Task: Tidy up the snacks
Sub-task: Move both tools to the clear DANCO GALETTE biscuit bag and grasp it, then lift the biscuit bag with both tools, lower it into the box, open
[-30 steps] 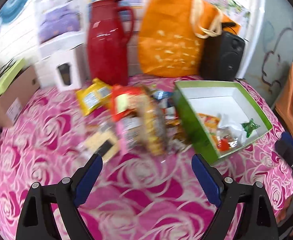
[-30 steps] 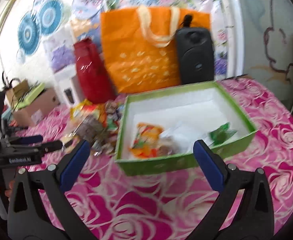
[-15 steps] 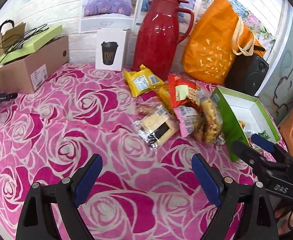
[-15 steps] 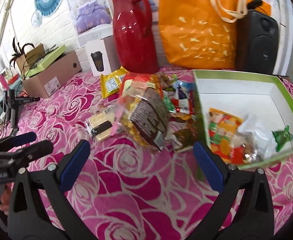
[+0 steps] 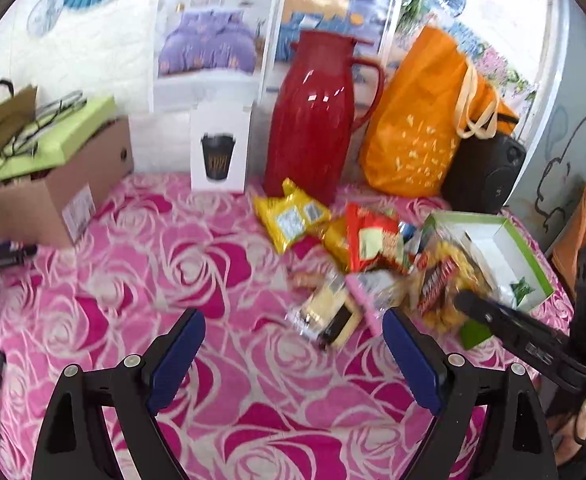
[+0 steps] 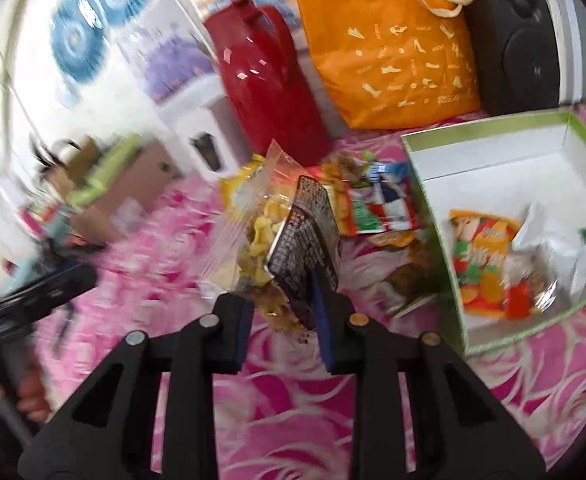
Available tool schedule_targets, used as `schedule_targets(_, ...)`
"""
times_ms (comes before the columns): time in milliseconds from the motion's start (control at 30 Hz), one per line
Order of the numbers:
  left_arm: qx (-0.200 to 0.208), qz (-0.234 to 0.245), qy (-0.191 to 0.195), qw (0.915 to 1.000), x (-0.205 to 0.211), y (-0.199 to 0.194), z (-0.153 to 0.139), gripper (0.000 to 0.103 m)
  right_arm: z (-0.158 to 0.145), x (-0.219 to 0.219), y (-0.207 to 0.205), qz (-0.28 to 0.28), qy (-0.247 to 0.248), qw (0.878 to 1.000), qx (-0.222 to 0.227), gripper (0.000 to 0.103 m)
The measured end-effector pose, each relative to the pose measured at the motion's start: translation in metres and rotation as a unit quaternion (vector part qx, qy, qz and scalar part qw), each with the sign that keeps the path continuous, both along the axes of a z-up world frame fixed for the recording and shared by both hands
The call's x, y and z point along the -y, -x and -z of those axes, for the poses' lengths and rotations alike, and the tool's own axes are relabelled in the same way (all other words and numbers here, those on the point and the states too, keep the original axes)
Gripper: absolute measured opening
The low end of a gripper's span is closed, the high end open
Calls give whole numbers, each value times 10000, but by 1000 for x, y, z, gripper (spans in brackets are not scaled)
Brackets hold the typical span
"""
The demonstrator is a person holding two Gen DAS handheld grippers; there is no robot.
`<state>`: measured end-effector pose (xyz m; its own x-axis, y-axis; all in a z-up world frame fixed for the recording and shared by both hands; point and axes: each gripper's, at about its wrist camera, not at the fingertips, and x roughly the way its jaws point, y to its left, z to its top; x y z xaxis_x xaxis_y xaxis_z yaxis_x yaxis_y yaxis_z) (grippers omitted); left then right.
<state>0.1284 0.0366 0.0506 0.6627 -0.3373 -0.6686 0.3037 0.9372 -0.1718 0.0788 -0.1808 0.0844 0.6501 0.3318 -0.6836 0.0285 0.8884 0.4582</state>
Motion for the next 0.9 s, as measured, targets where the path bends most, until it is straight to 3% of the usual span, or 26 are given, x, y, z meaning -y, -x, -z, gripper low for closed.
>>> schedule_targets(100,-42,324,114,9994,9,7,1,92,9,10,18,14,144,9992,-375,32)
schedule_targets(167,-262,572,213,9978,21,9,13,92,25,20,35,350,453,9948,-841,34)
schedule_targets(333,-1082,1238,321,9859,73,16,61,92,41,42,72,713,423,9904,-1102,38)
schedule_targets(467,-1436,1634,484,9749,109,17,76,92,41,49,78,797,548,9894,-1085,46)
schedule_targets(600,-1404,1921,483,9701,134,14,75,92,35,50,79,672,645,9916,-901,50)
schedule_targets(700,-1436,2146,741,9632,145,3,76,92,30,46,79,525,700,9932,-766,51)
schedule_targets(900,-1607,2113,775,9610,155,-23,82,92,26,36,72,306,785,9951,-521,57)
